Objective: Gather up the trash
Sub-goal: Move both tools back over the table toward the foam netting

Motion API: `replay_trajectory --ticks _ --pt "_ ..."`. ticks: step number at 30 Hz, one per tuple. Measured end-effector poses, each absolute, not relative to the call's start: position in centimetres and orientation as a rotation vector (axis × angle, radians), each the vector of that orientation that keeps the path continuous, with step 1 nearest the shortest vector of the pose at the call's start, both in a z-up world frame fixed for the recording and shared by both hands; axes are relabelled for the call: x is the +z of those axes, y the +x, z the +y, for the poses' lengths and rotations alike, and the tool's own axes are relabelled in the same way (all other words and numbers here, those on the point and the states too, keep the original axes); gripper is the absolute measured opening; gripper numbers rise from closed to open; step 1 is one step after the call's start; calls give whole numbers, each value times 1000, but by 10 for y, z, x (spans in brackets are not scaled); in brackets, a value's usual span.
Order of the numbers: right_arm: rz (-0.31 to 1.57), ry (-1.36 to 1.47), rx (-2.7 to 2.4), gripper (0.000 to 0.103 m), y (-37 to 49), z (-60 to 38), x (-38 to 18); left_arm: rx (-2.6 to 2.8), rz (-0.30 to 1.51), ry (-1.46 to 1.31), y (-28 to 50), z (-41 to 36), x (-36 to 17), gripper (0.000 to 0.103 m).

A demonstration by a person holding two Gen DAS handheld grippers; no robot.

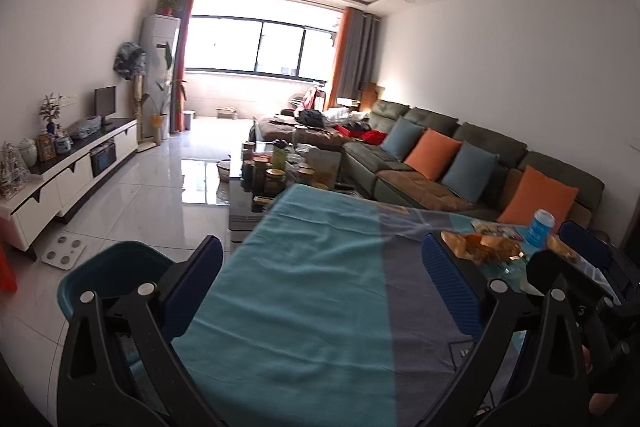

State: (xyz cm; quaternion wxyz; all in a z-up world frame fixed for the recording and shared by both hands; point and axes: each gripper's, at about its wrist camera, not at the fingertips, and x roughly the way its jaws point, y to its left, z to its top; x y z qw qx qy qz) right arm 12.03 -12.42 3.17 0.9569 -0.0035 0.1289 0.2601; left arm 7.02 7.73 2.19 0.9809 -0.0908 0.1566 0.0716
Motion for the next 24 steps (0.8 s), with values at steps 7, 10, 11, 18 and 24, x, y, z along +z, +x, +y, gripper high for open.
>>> replay_trajectory --ticks 7,10,11,18,24 --pt "322 19 400 96 117 -162 2 39 377 -170 86 42 3 98" --pt "348 36 346 96 114 -179 -9 -3 400 -158 89 30 -3 98" --pt "352 33 324 96 112 -184 -12 -15 406 -151 90 24 -6 98" --pt "379 49 201 96 108 -226 -26 -75 421 -114 97 1 -9 98" --pt "386 62 122 96 106 -252 -27 -142 446 -87 100 -22 -15 98"
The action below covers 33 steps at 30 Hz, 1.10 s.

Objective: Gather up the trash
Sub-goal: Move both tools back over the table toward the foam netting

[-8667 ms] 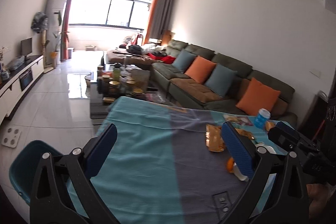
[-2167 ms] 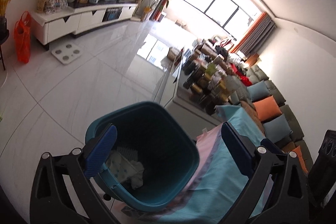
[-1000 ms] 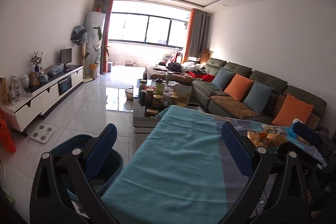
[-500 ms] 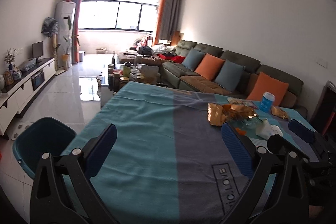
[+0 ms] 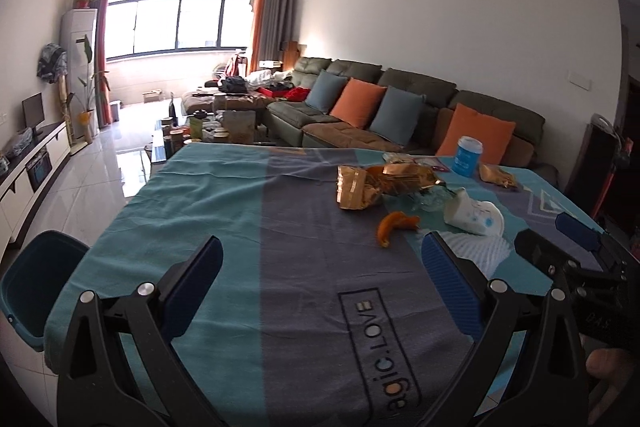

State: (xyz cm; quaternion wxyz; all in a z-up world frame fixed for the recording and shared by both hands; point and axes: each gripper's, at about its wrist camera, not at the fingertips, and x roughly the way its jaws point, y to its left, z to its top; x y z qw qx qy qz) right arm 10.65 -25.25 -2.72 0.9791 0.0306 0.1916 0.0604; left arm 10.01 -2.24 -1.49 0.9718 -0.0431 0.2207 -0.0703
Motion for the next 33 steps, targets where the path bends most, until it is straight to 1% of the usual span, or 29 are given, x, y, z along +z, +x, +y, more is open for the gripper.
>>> replay_trajectory --ticks 8,16,21,33 --pt "420 77 62 96 124 -282 -26 -241 494 -59 119 -64 -26 98" --pt "534 110 33 96 166 -313 -33 -329 588 -85 150 -101 -41 98" --pt "583 143 64 96 191 -329 -33 -360 644 -52 166 -125 -54 98" --pt "712 154 155 96 244 -333 -42 -402 727 68 190 -170 -73 98"
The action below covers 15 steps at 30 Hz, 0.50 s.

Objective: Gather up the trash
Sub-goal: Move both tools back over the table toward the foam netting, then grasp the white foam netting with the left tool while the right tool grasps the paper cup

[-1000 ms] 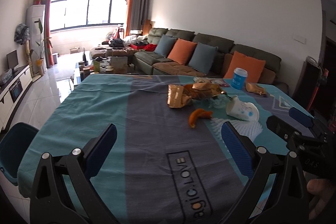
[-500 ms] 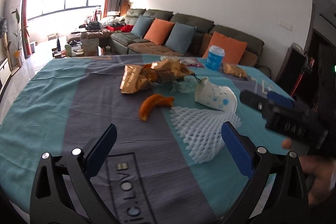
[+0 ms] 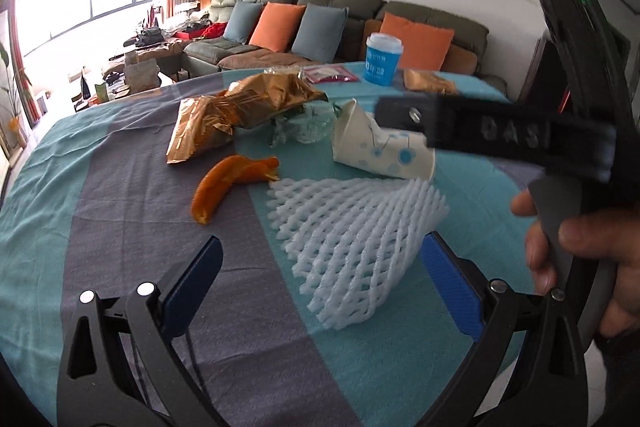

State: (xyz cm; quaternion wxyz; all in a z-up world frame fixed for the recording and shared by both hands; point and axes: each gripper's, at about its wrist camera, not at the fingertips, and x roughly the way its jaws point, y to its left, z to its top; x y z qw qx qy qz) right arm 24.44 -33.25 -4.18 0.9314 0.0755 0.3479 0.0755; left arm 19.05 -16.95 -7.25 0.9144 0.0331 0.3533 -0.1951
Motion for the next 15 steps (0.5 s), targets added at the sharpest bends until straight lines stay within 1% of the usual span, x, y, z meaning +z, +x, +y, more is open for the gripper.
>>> replay_trajectory --ticks 11,13,15 --pt "822 217 170 96 277 -327 -60 -444 836 163 208 -194 -90 97" --pt "837 216 165 96 283 -324 -62 -431 856 171 213 -194 -92 93" --pt "854 223 159 96 286 -324 -65 -418 846 180 214 -193 -92 84"
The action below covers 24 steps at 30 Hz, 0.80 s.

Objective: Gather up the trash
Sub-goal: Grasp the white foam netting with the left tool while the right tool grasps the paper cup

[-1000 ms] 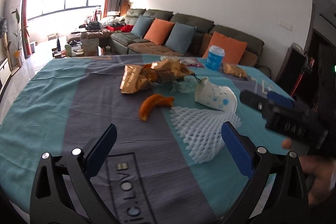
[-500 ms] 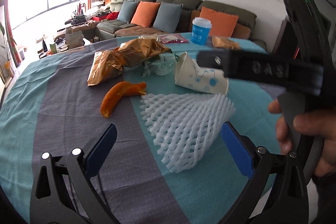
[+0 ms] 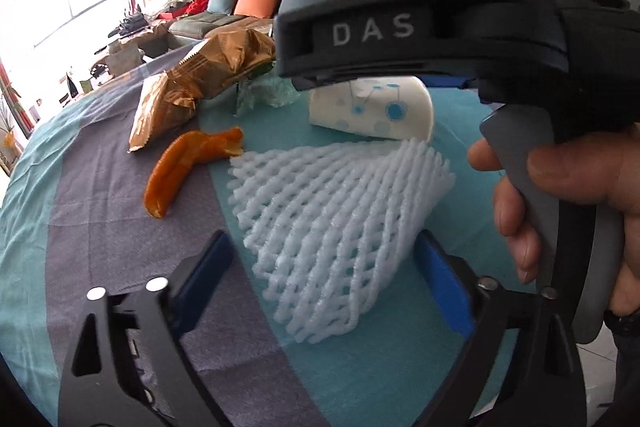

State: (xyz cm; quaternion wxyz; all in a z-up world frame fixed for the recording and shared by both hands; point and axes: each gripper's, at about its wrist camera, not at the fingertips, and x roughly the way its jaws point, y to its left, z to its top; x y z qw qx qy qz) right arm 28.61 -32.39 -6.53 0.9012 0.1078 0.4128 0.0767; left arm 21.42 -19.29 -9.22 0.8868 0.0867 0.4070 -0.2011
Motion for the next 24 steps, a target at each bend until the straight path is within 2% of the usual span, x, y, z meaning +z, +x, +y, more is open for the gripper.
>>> replay_trajectory --ticks 4,6,9,13,16,18,20,24 --pt "869 230 148 95 289 -327 -69 -414 825 181 216 -190 -92 72" --pt "870 238 149 87 288 -328 -70 -417 815 181 216 -188 -91 61" --pt "878 240 151 78 287 -328 -71 -428 803 185 215 -187 -91 51" --pt "879 248 159 73 287 -331 -73 -439 791 184 217 -184 -91 40" --pt "868 254 174 68 284 -331 -70 -449 790 168 216 -182 -91 28" --pt "859 253 182 61 282 -331 -68 -453 790 161 216 -180 -90 19" --pt "851 253 195 53 280 -330 -65 -457 789 157 212 -181 -90 17" --pt "838 247 211 46 277 -330 -63 -473 781 146 209 -180 -89 14"
